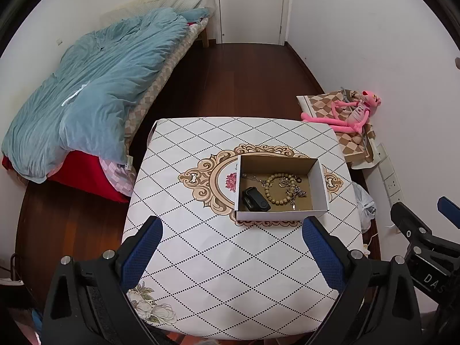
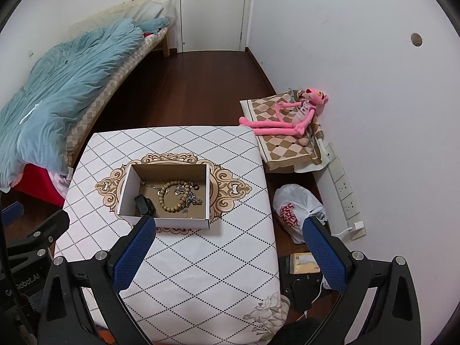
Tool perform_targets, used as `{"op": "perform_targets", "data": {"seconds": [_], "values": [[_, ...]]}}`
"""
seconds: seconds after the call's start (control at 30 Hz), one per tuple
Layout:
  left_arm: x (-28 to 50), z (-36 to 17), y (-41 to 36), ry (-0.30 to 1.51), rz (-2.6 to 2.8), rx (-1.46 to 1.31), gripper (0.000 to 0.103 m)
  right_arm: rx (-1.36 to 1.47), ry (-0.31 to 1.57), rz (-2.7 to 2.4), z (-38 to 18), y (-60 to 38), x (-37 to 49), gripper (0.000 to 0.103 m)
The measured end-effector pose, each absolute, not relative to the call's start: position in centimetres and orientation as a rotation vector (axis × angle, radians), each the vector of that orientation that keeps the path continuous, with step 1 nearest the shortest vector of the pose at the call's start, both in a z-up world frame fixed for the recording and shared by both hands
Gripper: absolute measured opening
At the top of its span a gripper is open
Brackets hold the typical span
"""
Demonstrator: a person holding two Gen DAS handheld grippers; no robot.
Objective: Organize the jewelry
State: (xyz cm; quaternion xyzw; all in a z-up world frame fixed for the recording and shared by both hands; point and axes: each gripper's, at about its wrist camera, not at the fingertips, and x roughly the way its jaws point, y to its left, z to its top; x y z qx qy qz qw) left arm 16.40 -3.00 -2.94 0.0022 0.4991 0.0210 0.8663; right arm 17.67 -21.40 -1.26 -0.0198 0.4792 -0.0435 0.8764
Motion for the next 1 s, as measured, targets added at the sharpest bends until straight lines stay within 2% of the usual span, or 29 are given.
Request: {"op": "perform_targets", "data": {"seconds": [1.0], "values": [[16.2, -1.9, -3.1, 1.032, 0.038, -0.005, 0.099, -0.040, 0.986, -0.081, -0.8, -21.7, 17.7, 0.103]]}}
